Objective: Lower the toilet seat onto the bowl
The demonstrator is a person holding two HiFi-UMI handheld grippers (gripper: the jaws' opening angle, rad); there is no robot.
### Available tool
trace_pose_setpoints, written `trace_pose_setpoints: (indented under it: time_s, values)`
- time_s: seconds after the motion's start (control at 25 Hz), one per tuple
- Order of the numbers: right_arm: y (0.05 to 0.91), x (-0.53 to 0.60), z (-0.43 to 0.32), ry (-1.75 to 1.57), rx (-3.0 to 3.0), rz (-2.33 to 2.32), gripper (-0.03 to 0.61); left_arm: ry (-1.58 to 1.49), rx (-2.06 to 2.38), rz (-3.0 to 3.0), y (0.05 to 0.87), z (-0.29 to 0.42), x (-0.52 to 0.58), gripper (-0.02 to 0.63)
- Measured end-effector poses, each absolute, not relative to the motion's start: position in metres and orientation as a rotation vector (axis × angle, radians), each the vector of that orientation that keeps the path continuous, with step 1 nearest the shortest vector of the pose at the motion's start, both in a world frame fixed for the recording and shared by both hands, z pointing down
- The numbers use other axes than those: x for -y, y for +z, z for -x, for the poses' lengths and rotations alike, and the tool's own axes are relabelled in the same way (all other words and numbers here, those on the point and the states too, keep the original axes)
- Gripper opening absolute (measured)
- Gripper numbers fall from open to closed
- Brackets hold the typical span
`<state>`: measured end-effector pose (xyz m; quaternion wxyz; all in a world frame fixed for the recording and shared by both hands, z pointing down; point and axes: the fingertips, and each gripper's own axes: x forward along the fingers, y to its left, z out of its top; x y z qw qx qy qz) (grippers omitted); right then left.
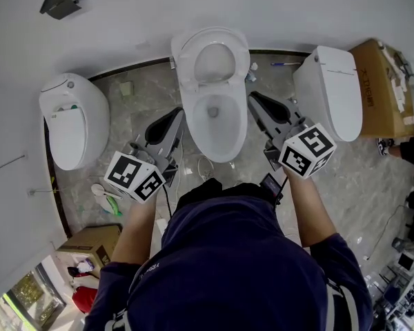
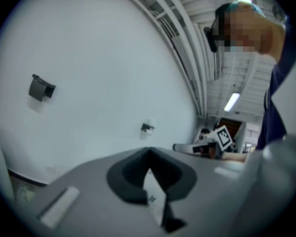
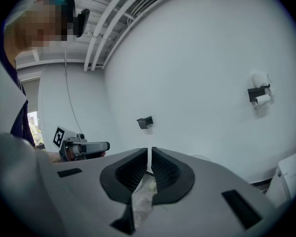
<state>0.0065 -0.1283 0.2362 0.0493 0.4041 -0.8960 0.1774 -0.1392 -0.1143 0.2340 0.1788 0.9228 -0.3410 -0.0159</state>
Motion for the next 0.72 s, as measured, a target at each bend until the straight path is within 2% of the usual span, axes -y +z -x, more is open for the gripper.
trace_pose_setpoints:
  time_s: [0.72]
  values:
    - [0.293, 0.213, -0.018, 0.438, 2.634, -1.145, 0.0, 0.046, 1.024, -2.542, 0.27, 0.14, 0.169, -0.003]
